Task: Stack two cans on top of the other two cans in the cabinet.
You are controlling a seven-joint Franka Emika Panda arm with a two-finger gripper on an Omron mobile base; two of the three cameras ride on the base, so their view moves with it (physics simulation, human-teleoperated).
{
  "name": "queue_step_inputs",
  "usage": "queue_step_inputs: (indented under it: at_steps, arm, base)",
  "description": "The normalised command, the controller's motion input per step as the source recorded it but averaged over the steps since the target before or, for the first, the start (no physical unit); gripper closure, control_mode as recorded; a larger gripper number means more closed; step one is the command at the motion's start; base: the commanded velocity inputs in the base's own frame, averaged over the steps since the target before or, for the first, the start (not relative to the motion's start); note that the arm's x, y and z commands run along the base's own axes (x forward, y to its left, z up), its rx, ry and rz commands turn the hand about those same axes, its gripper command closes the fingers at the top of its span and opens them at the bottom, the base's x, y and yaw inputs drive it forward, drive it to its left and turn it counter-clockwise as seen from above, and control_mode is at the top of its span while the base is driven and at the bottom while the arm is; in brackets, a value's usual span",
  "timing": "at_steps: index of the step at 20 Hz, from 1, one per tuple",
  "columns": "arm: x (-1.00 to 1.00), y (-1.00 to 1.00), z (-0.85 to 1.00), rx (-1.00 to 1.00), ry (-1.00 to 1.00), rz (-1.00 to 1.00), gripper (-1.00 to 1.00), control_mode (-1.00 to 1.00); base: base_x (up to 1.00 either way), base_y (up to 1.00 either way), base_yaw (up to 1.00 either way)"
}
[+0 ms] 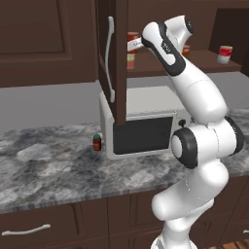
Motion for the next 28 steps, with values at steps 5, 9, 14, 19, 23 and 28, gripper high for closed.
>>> queue_step_inputs:
  at_steps: [5, 9, 14, 19, 23, 28]
  arm:
    - [0.0, 0.0, 0.0, 0.0, -0.01, 0.0, 1.0, -1.0]
    - [0.0, 0.0, -0.06, 0.0, -0.04, 0.0, 1.0, -1.0]
    - [0.0, 0.02, -0.16, 0.0, -0.04, 0.0, 1.0, -1.0]
    - [0.0, 0.05, -0.15, 0.0, -0.01, 0.0, 1.0, -1.0]
    - [0.0, 0.08, -0.01, -0.01, -0.01, 0.0, 1.0, -1.0]
    - [0.03, 0.1, 0.01, 0.0, -0.01, 0.0, 1.0, -1.0]
  base:
    - [0.0, 0.0, 0.0]
    - [0.0, 0.0, 0.0]
    - [0.0, 0.0, 0.0]
    - [0.0, 0.0, 0.0]
    - [0.0, 0.0, 0.0]
    - [0.0, 0.0, 0.0]
